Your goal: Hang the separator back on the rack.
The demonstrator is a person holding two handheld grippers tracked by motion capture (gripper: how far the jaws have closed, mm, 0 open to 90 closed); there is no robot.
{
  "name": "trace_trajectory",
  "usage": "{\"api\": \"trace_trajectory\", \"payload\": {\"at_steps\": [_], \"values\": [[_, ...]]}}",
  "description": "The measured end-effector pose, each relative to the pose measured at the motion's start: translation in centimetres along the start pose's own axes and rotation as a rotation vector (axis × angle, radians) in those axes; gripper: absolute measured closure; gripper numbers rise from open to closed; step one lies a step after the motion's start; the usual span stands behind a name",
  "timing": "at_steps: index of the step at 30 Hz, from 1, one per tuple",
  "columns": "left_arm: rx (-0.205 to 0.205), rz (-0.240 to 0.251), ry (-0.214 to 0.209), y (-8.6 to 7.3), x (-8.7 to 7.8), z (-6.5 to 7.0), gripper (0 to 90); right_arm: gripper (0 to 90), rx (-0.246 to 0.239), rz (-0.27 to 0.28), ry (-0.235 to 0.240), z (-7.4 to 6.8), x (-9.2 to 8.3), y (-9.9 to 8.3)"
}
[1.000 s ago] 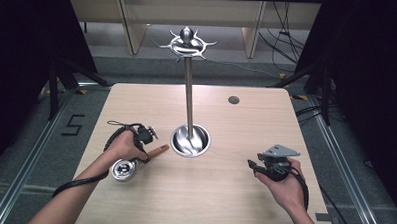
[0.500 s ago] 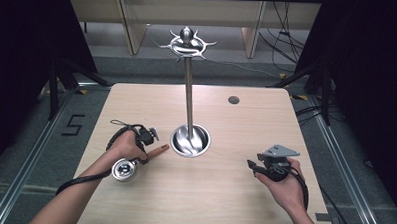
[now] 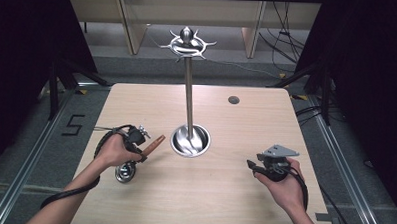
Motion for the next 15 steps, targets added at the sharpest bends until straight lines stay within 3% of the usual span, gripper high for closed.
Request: {"api": "trace_trajectory", "payload": {"at_steps": [1,2,6,10,11,13,14,15], "values": [[-0.003,0.019,-0.002,-0.1,-0.4,0.0,68.1,54.4,-0.008,-0.002,0.001,0.1,0.0,0.0],[-0.039,0.073,-0.002,0.1,-0.6,0.2,68.1,54.4,-0.025,0.005,-0.004,0.2,0.1,0.0],[-0.04,0.147,-0.006,-0.2,-2.1,0.3,68.1,54.4,-0.021,0.005,-0.003,0.2,0.1,0.0],[-0.086,0.267,-0.007,-0.1,-3.7,0.9,68.1,54.4,0.002,-0.001,0.0,0.0,-0.1,0.0],[-0.086,0.267,-0.007,-0.1,-3.7,0.9,68.1,54.4,0.002,-0.001,0.0,0.0,-0.1,0.0],[-0.095,0.314,0.0,-0.2,-4.4,1.3,68.1,54.3,0.005,0.001,-0.002,0.0,-0.1,0.0],[-0.112,0.365,0.008,-0.3,-4.9,1.6,68.1,54.3,-0.014,0.001,-0.009,0.2,-0.1,0.0],[-0.112,0.365,0.008,-0.3,-4.9,1.6,68.1,54.3,-0.014,0.001,-0.009,0.2,-0.1,0.0]]}}
Point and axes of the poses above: each handheld gripper's, and its own axes: x roughly forward along the jaws, y roughly out of its top, z roughly to its right, the point moved 10 cm from there along x, roughly forward along the jaws, and after that the axes turned 6 degrees about -x, right-handed, at the moved point
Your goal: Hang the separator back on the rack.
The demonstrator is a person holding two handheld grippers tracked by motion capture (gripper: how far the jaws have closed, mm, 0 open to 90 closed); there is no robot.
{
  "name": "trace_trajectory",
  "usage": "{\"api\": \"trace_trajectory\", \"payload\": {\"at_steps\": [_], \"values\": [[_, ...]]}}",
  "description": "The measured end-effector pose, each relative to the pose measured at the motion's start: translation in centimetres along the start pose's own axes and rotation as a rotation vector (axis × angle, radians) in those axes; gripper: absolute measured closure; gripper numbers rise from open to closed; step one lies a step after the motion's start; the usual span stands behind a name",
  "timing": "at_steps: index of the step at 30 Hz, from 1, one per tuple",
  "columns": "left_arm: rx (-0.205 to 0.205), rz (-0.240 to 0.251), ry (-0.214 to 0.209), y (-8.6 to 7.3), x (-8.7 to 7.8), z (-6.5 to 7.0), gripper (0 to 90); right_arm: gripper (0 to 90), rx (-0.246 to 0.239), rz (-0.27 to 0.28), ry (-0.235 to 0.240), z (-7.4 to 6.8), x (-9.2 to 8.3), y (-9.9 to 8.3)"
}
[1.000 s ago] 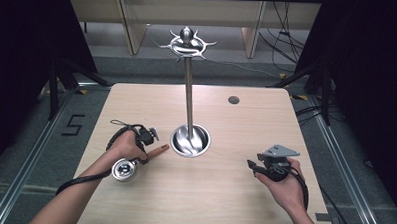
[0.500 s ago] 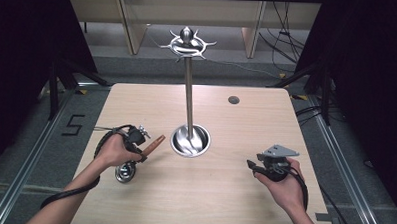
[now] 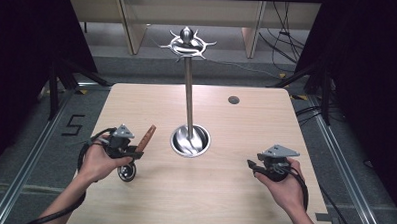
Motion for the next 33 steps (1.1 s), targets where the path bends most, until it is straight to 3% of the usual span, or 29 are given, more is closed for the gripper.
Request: {"api": "trace_trajectory", "payload": {"at_steps": [4,5,6,9,10,12,13,14,15,16,18,19,22,25,27,29,33], "values": [[-0.027,0.109,-0.004,0.2,-1.8,0.7,68.1,54.3,-0.015,0.013,0.004,0.0,0.1,0.2],[-0.027,0.109,-0.004,0.2,-1.8,0.7,68.1,54.3,-0.015,0.013,0.004,0.0,0.1,0.2],[-0.058,0.163,-0.019,0.6,-2.1,1.2,68.1,54.2,0.024,-0.001,0.004,-0.3,0.0,0.0],[-0.064,0.205,-0.024,0.9,-2.6,1.6,68.1,54.1,0.01,0.001,0.005,-0.2,0.0,0.0],[-0.081,0.236,-0.019,1.2,-2.6,1.7,68.1,54.1,0.035,-0.009,0.007,-0.4,-0.1,-0.1],[-0.073,0.249,-0.013,1.2,-2.9,1.8,68.1,54.0,0.028,-0.001,0.005,-0.3,-0.1,0.0],[-0.073,0.249,-0.013,1.2,-2.9,1.8,68.1,53.9,-0.003,0.013,-0.003,0.0,0.0,0.1],[-0.104,0.278,-0.012,1.6,-3.0,2.0,68.1,53.8,-0.002,0.013,-0.002,0.0,0.0,0.1],[-0.095,0.292,-0.014,1.7,-3.2,2.1,68.1,53.8,-0.002,0.013,-0.002,0.0,0.0,0.1],[-0.113,0.325,-0.014,2.1,-3.5,2.2,68.1,53.7,-0.012,0.017,-0.006,0.1,0.1,0.1],[-0.119,0.335,-0.009,2.2,-3.6,2.3,68.0,53.7,-0.002,0.01,-0.003,0.0,0.1,0.0],[-0.126,0.354,-0.01,2.4,-3.7,2.4,68.0,53.6,0.029,-0.004,0.008,-0.3,0.0,0.0],[-0.134,0.391,-0.002,2.9,-4.1,2.6,68.1,53.4,0.026,0.001,0.003,-0.3,-0.1,0.0],[-0.135,0.412,-0.006,3.3,-4.4,2.8,68.1,53.3,-0.012,0.02,-0.006,0.1,0.1,0.1],[-0.141,0.423,-0.007,3.5,-4.5,3.0,68.0,53.3,-0.006,0.016,-0.004,0.0,0.1,0.1],[-0.141,0.437,-0.008,3.7,-4.7,3.2,68.1,53.2,0.035,-0.005,0.005,-0.4,-0.1,0.0],[-0.135,0.459,-0.009,4.2,-5.1,3.7,68.1,53.0,0.005,0.012,0.007,-0.2,0.2,0.0]]}}
Point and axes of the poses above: each handheld gripper's, and its own axes: x roughly forward along the jaws, y roughly out of its top, z roughly to its right, the point moved 10 cm from there along x, roughly forward along the jaws, and after that the axes turned 6 degrees about -x, right-handed, at the moved point
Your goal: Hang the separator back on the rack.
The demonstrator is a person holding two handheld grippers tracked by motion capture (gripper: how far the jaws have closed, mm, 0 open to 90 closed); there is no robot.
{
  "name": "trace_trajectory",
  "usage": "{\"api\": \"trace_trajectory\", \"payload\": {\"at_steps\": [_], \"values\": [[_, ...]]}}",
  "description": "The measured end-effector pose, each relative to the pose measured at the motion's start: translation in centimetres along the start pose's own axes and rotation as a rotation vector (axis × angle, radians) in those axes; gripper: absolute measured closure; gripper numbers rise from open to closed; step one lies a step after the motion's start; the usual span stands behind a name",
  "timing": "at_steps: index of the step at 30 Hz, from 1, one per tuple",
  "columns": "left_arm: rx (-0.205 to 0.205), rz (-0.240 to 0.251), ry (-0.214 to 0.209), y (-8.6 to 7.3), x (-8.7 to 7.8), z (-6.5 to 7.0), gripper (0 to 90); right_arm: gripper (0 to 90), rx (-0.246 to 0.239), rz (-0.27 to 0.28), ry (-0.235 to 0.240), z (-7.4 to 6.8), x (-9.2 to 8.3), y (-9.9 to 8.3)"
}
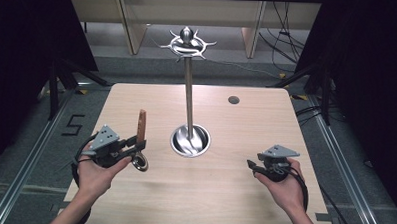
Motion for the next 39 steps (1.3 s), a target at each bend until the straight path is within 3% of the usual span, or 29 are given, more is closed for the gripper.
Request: {"api": "trace_trajectory", "payload": {"at_steps": [4,7,8,12,19,21,39], "values": [[0.04,-0.017,0.016,0.2,0.0,0.5,68.0,52.9,-0.015,0.008,-0.011,0.3,0.0,0.1],[0.045,-0.008,0.008,0.4,0.0,0.7,68.0,52.9,-0.015,0.007,-0.011,0.3,0.0,0.1],[0.013,0.015,0.006,0.7,0.2,1.1,68.1,52.9,-0.011,0.005,-0.016,0.3,-0.1,0.0],[0.011,0.017,0.002,0.9,0.3,1.4,68.0,52.8,-0.018,0.006,-0.013,0.3,-0.1,0.1],[0.035,0.033,-0.011,1.6,0.4,1.9,68.0,52.6,-0.015,0.004,-0.012,0.3,-0.1,0.1],[0.035,0.035,-0.011,1.7,0.4,2.0,68.0,52.6,0.003,-0.004,-0.009,0.1,-0.1,0.0],[0.045,0.066,-0.028,3.2,0.8,3.3,68.0,52.2,0.004,-0.004,-0.011,0.1,-0.1,0.0]]}}
Point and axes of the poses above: each handheld gripper's, and its own axes: x roughly forward along the jaws, y roughly out of its top, z roughly to its right, the point moved 10 cm from there along x, roughly forward along the jaws, and after that the axes turned 6 degrees about -x, right-handed, at the moved point
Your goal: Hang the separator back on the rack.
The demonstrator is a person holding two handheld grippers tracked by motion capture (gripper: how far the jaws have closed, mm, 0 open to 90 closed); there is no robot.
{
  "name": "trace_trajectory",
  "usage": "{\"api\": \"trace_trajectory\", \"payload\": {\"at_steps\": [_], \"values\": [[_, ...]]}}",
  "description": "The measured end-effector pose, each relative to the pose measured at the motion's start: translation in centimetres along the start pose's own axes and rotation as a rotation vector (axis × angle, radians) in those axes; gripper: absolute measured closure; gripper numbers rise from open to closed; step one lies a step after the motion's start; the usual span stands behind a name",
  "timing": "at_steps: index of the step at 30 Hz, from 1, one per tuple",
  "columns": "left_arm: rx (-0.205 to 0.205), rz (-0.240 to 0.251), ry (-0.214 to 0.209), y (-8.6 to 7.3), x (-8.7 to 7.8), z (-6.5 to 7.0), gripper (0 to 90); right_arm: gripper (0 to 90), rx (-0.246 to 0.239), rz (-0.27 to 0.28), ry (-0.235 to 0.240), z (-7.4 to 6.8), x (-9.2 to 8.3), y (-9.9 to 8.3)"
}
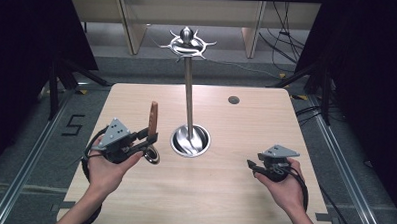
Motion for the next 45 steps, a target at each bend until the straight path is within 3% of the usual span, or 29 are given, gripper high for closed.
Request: {"api": "trace_trajectory", "payload": {"at_steps": [16,23,26,28,32,34,36,37,41,45], "values": [[0.0,0.037,-0.023,1.8,0.4,1.1,68.0,52.2,-0.003,0.005,0.006,0.0,0.0,0.1],[0.003,0.051,-0.021,2.5,0.6,1.4,68.0,52.1,0.031,-0.013,0.006,-0.3,-0.1,-0.1],[0.002,0.065,-0.021,2.9,0.8,1.6,68.0,52.1,0.005,-0.001,0.004,-0.1,0.1,-0.1],[0.004,0.068,-0.017,3.1,0.9,1.7,68.0,52.1,0.019,-0.008,0.005,-0.2,-0.1,0.0],[0.002,0.075,-0.019,3.4,1.0,1.9,68.0,52.1,-0.024,0.011,-0.005,0.2,0.1,0.1],[0.002,0.076,-0.02,3.5,1.0,2.0,68.0,52.1,-0.02,0.011,-0.004,0.2,0.0,0.1],[0.005,0.079,-0.02,3.7,1.0,2.1,68.0,52.0,0.018,-0.007,0.004,-0.1,-0.1,0.0],[0.006,0.081,-0.022,3.8,1.1,2.1,68.0,52.0,0.0,-0.002,0.0,0.0,0.0,-0.1],[0.008,0.084,-0.021,4.2,1.2,2.3,68.0,52.0,0.017,-0.007,0.004,-0.1,-0.1,0.0],[0.003,0.086,-0.029,4.5,1.3,2.5,68.0,51.9,-0.03,0.009,-0.001,0.2,0.1,0.1]]}}
Point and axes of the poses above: each handheld gripper's, and its own axes: x roughly forward along the jaws, y roughly out of its top, z roughly to its right, the point moved 10 cm from there along x, roughly forward along the jaws, and after that the axes turned 6 degrees about -x, right-handed, at the moved point
